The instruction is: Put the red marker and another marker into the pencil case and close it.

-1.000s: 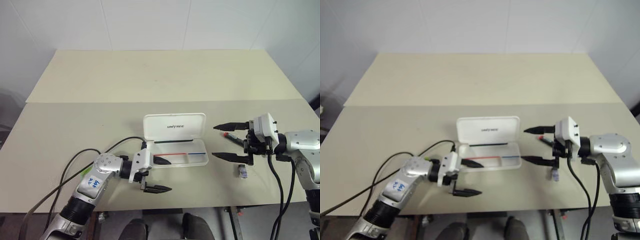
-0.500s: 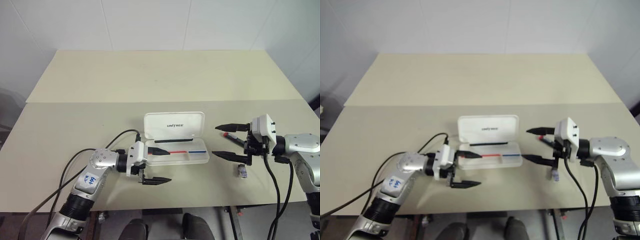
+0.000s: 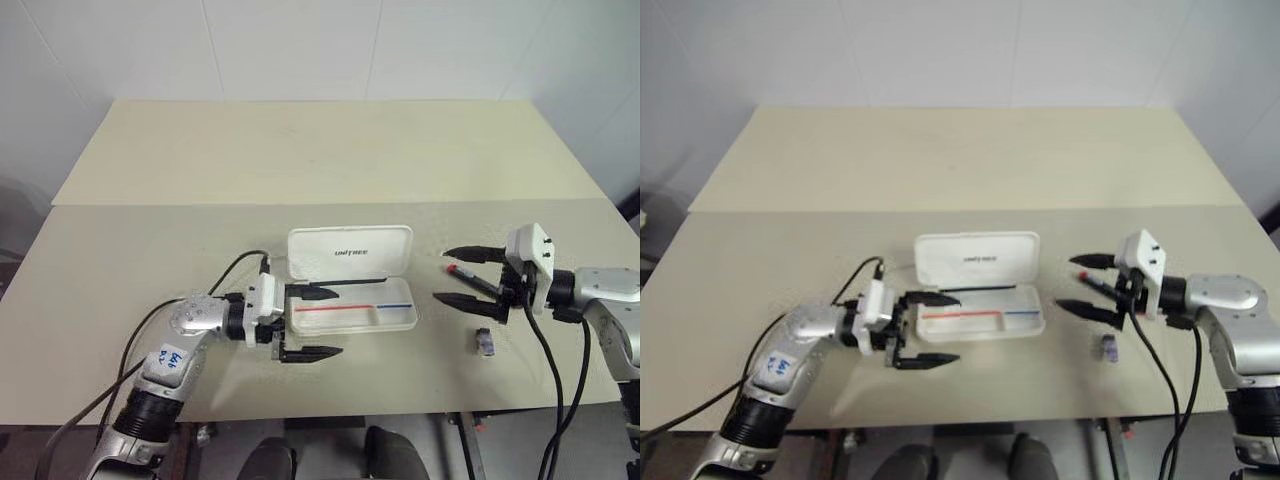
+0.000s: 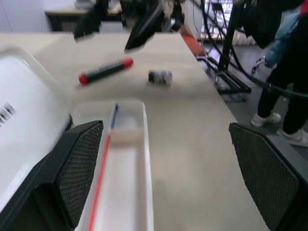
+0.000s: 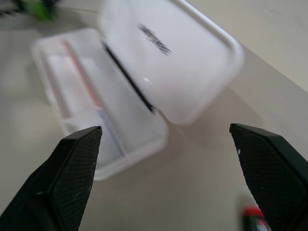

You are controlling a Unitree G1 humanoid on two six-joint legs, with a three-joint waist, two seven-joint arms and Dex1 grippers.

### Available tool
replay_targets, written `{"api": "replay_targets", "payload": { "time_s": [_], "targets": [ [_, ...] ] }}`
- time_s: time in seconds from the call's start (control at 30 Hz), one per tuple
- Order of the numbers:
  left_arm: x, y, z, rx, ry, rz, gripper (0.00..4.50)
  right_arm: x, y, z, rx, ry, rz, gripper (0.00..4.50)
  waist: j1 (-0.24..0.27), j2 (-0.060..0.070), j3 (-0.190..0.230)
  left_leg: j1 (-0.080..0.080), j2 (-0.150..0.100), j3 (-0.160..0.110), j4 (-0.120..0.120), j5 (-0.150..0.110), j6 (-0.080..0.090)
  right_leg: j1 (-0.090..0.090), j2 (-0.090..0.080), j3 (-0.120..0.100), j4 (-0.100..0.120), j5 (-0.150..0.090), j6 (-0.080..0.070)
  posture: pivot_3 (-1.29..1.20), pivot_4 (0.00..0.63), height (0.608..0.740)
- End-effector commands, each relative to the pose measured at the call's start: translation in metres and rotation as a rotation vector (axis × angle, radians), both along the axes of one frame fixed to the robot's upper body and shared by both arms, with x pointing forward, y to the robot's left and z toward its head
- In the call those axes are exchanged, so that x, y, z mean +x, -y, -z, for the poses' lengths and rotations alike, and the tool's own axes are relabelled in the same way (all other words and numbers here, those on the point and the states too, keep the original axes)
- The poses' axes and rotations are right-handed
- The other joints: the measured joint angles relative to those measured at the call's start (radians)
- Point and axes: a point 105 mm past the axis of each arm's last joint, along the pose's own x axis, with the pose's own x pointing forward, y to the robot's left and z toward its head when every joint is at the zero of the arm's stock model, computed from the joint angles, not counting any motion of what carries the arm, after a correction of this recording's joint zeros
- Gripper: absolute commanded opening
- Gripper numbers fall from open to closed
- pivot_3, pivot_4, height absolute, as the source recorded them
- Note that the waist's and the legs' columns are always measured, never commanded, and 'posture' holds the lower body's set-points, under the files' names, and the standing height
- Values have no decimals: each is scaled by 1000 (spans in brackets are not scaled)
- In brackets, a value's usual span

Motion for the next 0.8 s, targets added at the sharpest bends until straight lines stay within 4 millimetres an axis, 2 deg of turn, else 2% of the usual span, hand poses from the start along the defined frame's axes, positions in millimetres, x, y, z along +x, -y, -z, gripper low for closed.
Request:
{"api": "replay_targets", "payload": {
  "time_s": [0.03,0.3,0.43,0.63,0.77,0.8],
  "targets": [
    [-3,-8,-30,-41,60,-3,4484,12,30,-8,-27,40,178,4500,1,0,0,0,0,0,0,0,0,0,0,0,0,0,0,0,150,740],
    [-10,-24,-49,-2,85,-7,4484,15,49,10,-71,-10,254,4500,-1,1,1,0,0,0,-3,0,0,0,0,0,-1,0,0,0,150,740],
    [-12,-35,-61,29,111,-25,4484,13,65,24,-103,-62,267,4500,0,1,1,0,0,0,-4,0,0,0,0,0,-2,0,0,0,150,740],
    [-12,-51,-63,68,110,-62,4484,19,85,37,-161,-90,290,4500,-8,2,1,1,0,2,-4,0,0,0,0,0,-2,0,0,0,150,740],
    [-11,-57,-62,82,113,-90,4484,23,87,48,-181,-115,276,4500,-14,2,1,1,0,2,-5,0,0,0,0,0,-2,0,0,0,150,740],
    [-10,-59,-62,86,118,-99,4498,24,86,50,-184,-124,266,4310,-15,2,1,1,0,2,-5,0,0,0,0,0,-2,0,0,0,150,740]
  ]
}}
